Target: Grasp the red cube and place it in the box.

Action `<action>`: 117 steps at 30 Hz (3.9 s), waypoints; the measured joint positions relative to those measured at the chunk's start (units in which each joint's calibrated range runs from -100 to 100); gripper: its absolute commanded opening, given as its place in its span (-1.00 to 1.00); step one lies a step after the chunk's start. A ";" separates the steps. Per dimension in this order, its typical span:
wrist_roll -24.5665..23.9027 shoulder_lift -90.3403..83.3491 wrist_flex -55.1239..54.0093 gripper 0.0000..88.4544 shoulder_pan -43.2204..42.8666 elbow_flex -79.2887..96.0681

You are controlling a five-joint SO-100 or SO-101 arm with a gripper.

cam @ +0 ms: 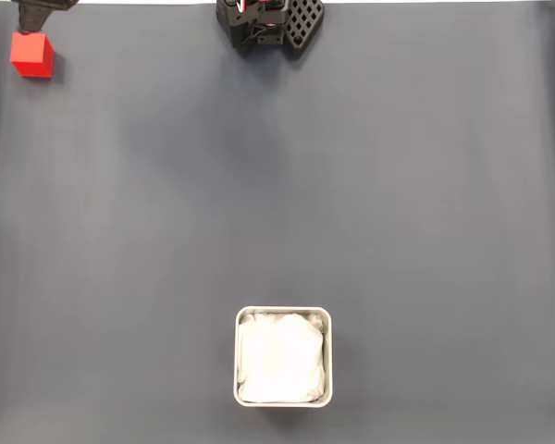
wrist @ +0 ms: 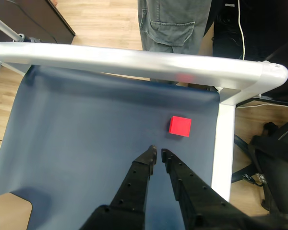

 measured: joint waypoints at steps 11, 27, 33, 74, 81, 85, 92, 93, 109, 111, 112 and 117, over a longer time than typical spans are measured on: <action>0.00 2.52 -5.33 -0.93 3.71 3.07; 0.68 4.78 -11.30 -0.75 7.72 7.05; 1.03 5.04 -13.44 -0.69 8.46 9.40; 2.44 9.03 -29.04 -0.29 11.94 21.61; 3.03 9.81 -31.34 -0.27 11.94 23.33; 3.22 10.77 -32.14 -0.25 11.94 23.33; 3.27 12.07 -33.81 -0.24 12.39 23.96; 3.27 12.42 -34.05 -0.24 12.39 24.23; 3.37 16.41 -37.55 -0.23 12.83 24.23; 3.37 16.85 -37.71 -0.23 12.83 24.23; 3.37 16.93 -37.79 -0.23 12.83 24.23; 3.37 18.06 -38.50 -0.22 12.83 24.23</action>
